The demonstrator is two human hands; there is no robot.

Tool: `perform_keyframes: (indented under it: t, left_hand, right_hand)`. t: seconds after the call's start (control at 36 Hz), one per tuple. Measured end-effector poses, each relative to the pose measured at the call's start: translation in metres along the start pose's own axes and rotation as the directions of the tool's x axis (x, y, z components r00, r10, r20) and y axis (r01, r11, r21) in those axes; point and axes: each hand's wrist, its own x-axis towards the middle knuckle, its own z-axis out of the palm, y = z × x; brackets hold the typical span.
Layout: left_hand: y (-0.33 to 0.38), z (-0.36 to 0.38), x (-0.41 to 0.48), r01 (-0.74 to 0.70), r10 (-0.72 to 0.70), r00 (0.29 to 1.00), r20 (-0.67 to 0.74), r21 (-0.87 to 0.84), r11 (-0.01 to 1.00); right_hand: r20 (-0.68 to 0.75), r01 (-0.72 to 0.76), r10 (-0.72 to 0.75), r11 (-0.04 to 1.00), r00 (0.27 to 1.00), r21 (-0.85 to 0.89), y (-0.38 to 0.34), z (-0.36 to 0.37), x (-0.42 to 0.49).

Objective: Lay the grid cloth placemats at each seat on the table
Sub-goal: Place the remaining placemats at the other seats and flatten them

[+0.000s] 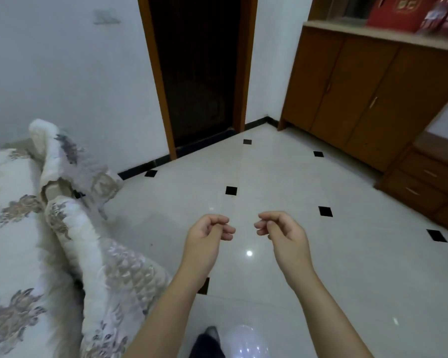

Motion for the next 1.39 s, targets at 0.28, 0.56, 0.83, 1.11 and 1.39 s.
perform_keyframes:
  t: [0.28, 0.56, 0.83, 1.11, 1.39]
  left_hand:
    - [0.027, -0.001, 0.175, -0.007, 0.005, 0.997, -0.08, -0.02, 1.0]
    - [0.076, -0.046, 0.338, -0.04, 0.012, 0.949, -0.316, -0.082, 0.996]
    - [0.074, -0.078, 0.463, -0.012, -0.024, 0.894, -0.447, -0.076, 0.997]
    - [0.113, -0.115, 0.626, -0.064, -0.003, 0.779, -0.627, -0.085, 0.994]
    - [0.121, -0.19, 0.712, -0.068, -0.045, 0.647, -0.761, -0.116, 0.991]
  right_hand:
    - [0.136, 0.081, -0.075, 0.996, 0.988, -0.038, -0.02, 0.057, 0.188]
    - [0.278, 0.166, -0.149, 0.986, 0.949, -0.037, -0.063, 0.138, 0.359]
    - [0.402, 0.136, -0.117, 0.991, 0.908, -0.018, -0.056, 0.22, 0.497]
    - [0.578, 0.171, -0.168, 0.984, 0.799, 0.049, -0.075, 0.315, 0.671]
    - [0.761, 0.143, -0.14, 0.988, 0.634, 0.063, -0.087, 0.437, 0.759]
